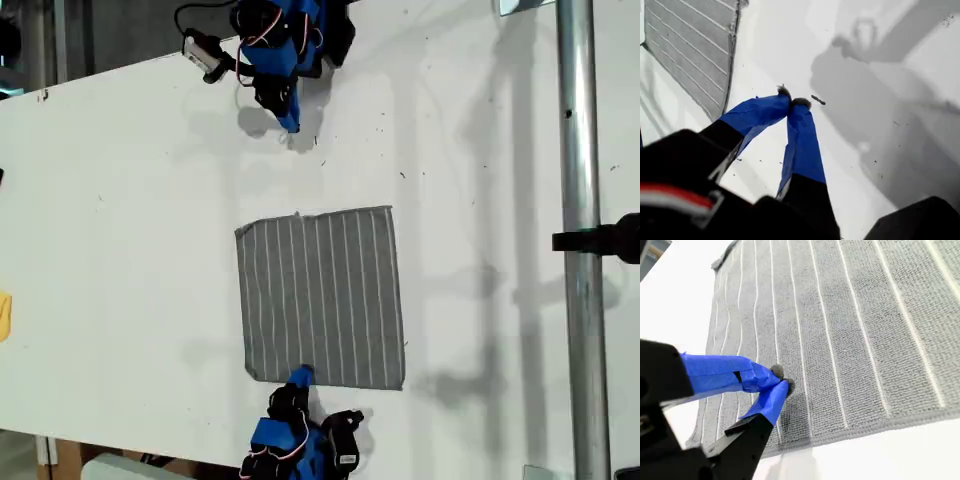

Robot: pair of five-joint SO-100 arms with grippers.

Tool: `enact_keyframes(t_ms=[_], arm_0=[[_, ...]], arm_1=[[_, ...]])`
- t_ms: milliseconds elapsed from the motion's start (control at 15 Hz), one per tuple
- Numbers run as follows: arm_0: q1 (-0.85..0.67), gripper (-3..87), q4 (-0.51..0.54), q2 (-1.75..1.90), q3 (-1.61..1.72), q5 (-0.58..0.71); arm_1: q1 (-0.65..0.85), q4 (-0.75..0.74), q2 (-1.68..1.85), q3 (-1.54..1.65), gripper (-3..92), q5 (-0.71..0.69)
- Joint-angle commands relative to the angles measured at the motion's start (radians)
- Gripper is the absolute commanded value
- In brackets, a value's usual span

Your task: Grasp corners of a towel and fold twice.

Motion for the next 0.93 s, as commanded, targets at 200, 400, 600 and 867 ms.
enact_keyframes(t_ms=[200, 400, 600, 867], arm_0=[[0.066, -2.9, -0.032, -0.077, -0.169, -0.081], [0.077, -2.9, 0.028, -0.456, -0.535, -0.04], [0.1, -2.9, 0.144, -0.819, -0.923, 0.038], [0.158, -2.9, 0.304, -1.023, -1.243, 0.089]], arm_1=[[-0.103, -0.029, -0.164, -0.302, -0.3, -0.04], [-0.153, -0.098, -0.465, -0.552, -0.3, -0.115], [-0.23, -0.101, -0.778, -0.816, -0.3, -0.164], [-0.345, 0.012, -1.267, -1.304, -0.3, -0.29]])
